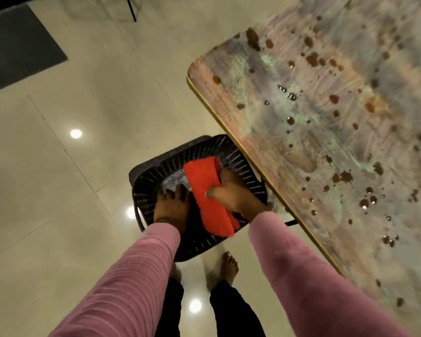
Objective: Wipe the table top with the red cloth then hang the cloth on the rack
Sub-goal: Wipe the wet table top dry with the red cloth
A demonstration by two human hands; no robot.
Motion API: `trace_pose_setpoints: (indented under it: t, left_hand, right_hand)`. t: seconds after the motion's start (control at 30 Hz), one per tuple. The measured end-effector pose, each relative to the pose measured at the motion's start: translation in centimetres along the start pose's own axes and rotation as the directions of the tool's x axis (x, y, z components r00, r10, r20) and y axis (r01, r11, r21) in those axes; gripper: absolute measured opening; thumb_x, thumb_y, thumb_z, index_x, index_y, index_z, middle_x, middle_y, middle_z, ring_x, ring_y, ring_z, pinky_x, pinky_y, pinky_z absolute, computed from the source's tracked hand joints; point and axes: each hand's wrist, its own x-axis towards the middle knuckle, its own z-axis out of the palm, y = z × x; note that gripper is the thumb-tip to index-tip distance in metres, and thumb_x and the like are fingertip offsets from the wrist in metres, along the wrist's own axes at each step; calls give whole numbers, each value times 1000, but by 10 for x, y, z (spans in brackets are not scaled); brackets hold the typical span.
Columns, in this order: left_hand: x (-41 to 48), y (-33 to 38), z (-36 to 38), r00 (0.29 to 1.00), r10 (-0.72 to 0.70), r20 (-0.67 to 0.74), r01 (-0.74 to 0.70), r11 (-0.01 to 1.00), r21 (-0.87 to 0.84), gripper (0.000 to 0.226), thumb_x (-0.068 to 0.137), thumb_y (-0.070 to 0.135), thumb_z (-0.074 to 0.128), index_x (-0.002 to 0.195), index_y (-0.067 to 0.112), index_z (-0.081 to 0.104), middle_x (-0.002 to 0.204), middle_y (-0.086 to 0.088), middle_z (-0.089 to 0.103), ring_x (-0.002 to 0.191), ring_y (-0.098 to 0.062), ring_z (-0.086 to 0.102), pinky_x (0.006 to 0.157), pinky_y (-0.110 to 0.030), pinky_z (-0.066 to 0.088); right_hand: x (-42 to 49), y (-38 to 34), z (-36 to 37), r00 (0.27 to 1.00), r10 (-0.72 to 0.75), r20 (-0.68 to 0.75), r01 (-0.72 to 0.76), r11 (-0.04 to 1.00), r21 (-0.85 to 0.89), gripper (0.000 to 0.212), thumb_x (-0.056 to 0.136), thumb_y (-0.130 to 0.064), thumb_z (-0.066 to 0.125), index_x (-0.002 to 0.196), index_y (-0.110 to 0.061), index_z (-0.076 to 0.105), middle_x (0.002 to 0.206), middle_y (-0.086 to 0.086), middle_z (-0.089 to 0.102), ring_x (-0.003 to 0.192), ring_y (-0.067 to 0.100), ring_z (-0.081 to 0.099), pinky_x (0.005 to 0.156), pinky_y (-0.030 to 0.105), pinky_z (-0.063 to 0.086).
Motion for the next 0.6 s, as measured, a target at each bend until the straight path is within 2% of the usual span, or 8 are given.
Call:
trace_pose_setpoints:
  t: [0.03,0.1,0.2,0.27,0.37,0.47,0.53,0.6]
  left_hand:
    - [-5,2,-9,999,-14,-30,12,997,-71,78,85,46,53,149,19,18,152,-17,20,132,-40,31,111,-57,17]
    - [-16,8,-28,989,-92,-117,60,965,-257,64,83,39,54,141,19,35,141,-13,39,125,-35,42,108,-50,28]
    - [-26,16,-56,935,-238,-264,67,848,-526,31,86,30,51,114,18,58,117,-11,61,106,-32,59,89,-40,47]
    - [-27,22,-75,902,-322,-289,51,742,-668,18,89,28,49,100,20,61,104,-8,67,93,-32,63,79,-38,50]
    - [-26,38,-105,821,-513,-252,49,502,-864,25,96,34,39,92,17,58,94,-9,67,85,-31,61,71,-36,47]
    - [-20,54,-138,692,-691,-207,-89,202,-975,40,100,38,31,92,10,59,95,-15,66,88,-35,59,74,-37,44]
    - [-11,61,-159,619,-778,-109,-162,10,-987,44,101,36,28,97,6,60,101,-17,65,92,-35,59,77,-38,43]
    - [2,65,-175,557,-831,-9,-186,-114,-976,45,101,35,26,102,7,61,109,-17,64,97,-34,58,77,-35,40]
  right_hand:
    - [-14,-11,-6,999,-47,8,46,998,36,35,72,-15,64,103,-27,56,90,-5,65,78,14,64,68,29,52]
    - [-40,-30,-21,991,-136,-20,137,988,69,24,73,-9,64,93,-23,62,86,-2,69,73,14,66,65,32,54]
    - [-75,-53,-49,977,-205,-64,208,977,48,20,74,-11,65,94,-11,64,84,8,72,70,23,69,66,42,59]
    - [-92,-64,-73,975,-207,-81,214,972,99,20,75,-12,65,94,-12,63,81,11,72,67,27,70,62,42,60]
    - [-109,-75,-121,966,-206,-154,224,968,112,11,74,-7,62,83,-12,64,68,9,71,55,23,69,49,32,56]
    - [-112,-83,-175,926,-220,-307,237,971,21,8,74,-7,61,73,-15,62,59,4,67,47,17,66,43,29,54]
    - [-104,-87,-198,890,-245,-384,241,969,-59,18,75,-13,59,91,-20,63,70,2,68,53,18,68,48,33,57]
    - [-87,-90,-205,823,-316,-472,229,945,-232,38,73,-24,55,111,-21,58,84,1,66,62,20,66,54,35,57]
